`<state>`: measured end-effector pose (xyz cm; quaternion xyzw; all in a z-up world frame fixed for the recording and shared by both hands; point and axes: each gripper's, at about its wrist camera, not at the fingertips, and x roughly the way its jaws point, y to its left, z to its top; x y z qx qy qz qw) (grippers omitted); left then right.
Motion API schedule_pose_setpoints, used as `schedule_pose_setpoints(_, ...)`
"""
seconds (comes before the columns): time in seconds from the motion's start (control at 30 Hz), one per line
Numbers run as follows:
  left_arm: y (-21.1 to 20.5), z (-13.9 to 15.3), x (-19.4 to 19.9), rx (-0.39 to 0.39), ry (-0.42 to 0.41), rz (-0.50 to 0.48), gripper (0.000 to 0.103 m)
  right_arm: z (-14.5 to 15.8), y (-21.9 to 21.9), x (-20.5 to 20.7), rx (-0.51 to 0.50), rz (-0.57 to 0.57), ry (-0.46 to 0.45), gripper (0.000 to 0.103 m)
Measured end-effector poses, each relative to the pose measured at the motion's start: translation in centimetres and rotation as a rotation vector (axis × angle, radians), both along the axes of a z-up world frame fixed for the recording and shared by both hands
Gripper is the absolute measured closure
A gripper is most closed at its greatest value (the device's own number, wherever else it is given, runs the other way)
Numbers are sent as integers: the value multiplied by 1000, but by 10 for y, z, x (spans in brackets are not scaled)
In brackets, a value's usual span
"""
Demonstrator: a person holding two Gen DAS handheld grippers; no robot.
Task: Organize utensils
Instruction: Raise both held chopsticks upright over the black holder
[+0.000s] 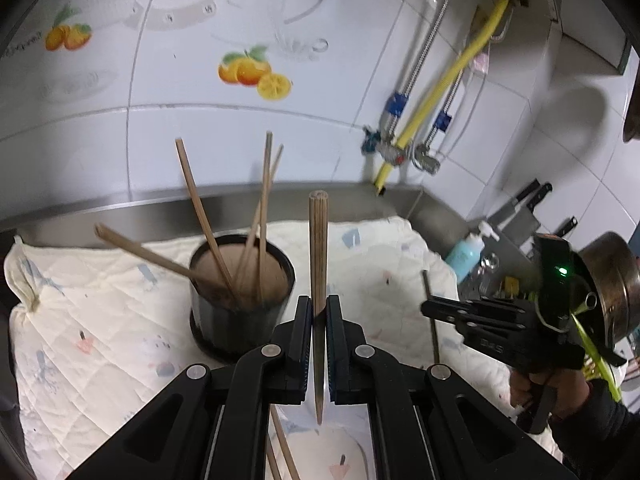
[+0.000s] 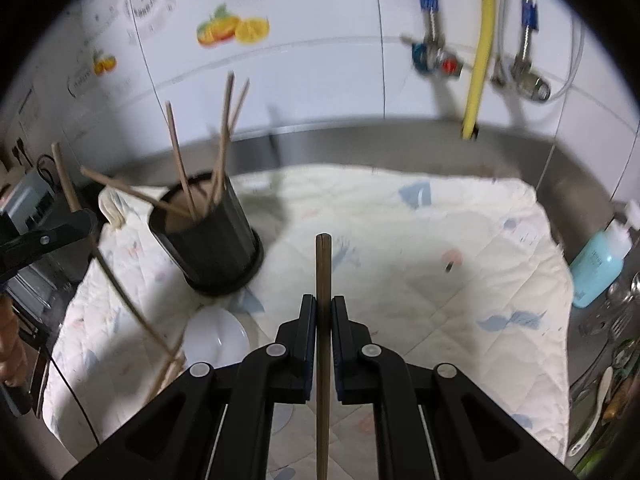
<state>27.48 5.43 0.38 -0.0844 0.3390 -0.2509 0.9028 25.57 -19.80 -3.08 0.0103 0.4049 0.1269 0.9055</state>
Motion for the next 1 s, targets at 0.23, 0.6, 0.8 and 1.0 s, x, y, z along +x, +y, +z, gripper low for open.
schedule_pose_setpoints(0.23, 9, 35, 16, -28, -64, 44, 97, 38, 4, 1, 43, 14, -97, 94)
schedule_pose_setpoints(0.6, 27, 99, 31, -16, -227, 135, 97, 77, 23, 14, 57, 56, -194, 94)
schedule_pose_setpoints(0.8, 35, 112, 43, 12, -272, 177, 97, 97, 38, 20, 51, 88, -242, 94)
schedule_pose_setpoints(1.0, 37, 93, 57, 59, -251, 197, 97, 113, 53, 25, 46, 117, -283, 94)
